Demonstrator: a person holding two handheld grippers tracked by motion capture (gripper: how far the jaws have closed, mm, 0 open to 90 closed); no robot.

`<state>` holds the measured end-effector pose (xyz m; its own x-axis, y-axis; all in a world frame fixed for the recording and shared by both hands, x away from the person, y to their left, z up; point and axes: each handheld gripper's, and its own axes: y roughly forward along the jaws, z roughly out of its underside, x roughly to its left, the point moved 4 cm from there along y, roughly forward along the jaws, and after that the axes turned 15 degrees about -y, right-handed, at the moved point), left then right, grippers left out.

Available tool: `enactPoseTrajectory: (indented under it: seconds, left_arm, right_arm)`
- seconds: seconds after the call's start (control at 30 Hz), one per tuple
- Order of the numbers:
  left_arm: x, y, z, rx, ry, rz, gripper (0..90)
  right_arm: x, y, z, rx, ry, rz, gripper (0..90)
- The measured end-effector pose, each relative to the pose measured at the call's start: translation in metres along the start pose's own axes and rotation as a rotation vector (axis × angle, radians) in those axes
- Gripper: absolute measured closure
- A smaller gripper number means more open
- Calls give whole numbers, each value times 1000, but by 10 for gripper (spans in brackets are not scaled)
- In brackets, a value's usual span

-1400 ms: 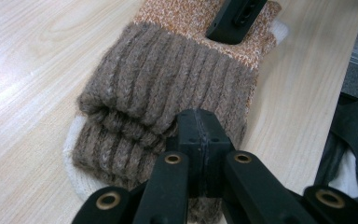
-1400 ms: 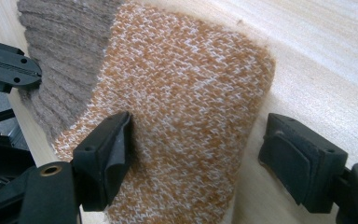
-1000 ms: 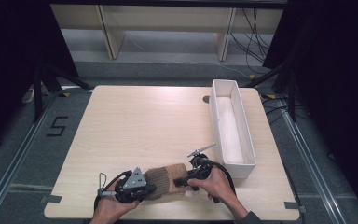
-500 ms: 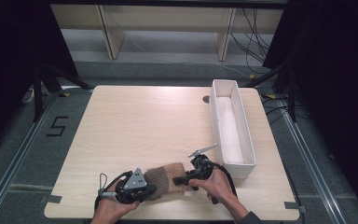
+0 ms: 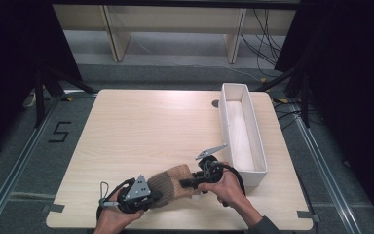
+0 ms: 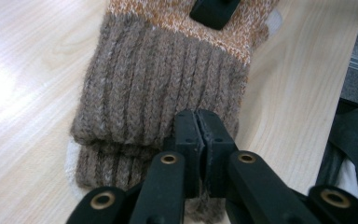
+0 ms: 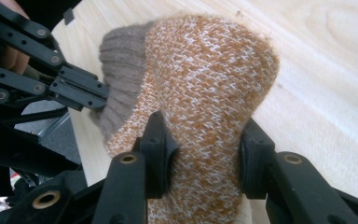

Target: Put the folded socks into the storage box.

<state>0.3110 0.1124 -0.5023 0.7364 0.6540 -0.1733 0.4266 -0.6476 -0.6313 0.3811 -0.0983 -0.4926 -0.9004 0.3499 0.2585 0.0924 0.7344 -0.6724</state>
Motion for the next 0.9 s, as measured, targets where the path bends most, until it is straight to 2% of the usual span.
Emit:
enactPoseTrajectory:
  seconds: [0.17, 0.23, 0.27, 0.3, 0.33, 0.37, 0.4, 0.43, 0.47, 0.5, 0.53, 0.6, 0.63, 0.67, 0.77, 0.87, 0.9]
  left_arm:
    - [1, -12, -1, -41, -26, 7, 839]
    - [1, -16, 0, -54, -39, 7, 835]
    - [1, -17, 0, -56, -45, 4, 829]
    - [1, -19, 0, -59, -38, 8, 827]
    - [1, -19, 1, -72, -52, 15, 825]
    - [2, -22, 1, -56, -45, 3, 821]
    - [3, -22, 1, -56, -39, 6, 821]
    - [3, -22, 2, -73, -52, 4, 820]
    - [4, -24, 3, -50, -38, 1, 819]
    - [4, -23, 5, -57, -50, -1, 815]
    - [5, -23, 7, -31, -38, -5, 815]
    - [6, -22, 11, -18, -33, -3, 809]
    - [5, -20, 14, -8, -42, 7, 804]
    - [5, -20, 14, -8, -42, 7, 800]
    - [6, -19, 17, 9, -41, 9, 785]
    - [8, -18, 18, 16, -59, 11, 720]
    - [7, -16, 19, -2, -83, 22, 694]
  right_arm:
    - [3, -15, -21, 38, -71, 25, 618]
    - [4, -19, -25, 51, -82, 36, 618]
    - [4, -22, -28, 62, -108, 43, 618]
    - [1, -25, -32, 66, -157, 53, 618]
    - [5, -30, -35, 86, -124, 55, 619]
    - [6, -37, -43, 104, -145, 70, 619]
    - [6, -37, -43, 104, -145, 70, 619]
    - [6, -41, -47, 112, -153, 73, 619]
    - [6, -45, -52, 116, -174, 76, 619]
    - [7, -53, -61, 134, -202, 96, 619]
    - [7, -53, -61, 134, -202, 96, 619]
    - [8, -62, -71, 154, -236, 104, 619]
    - [8, -72, -79, 176, -245, 118, 619]
    - [8, -72, -79, 176, -245, 118, 619]
    - [3, -87, -90, 191, -264, 131, 619]
    - [0, -102, -98, 212, -281, 151, 619]
    - [-3, -106, -101, 216, -297, 157, 618]
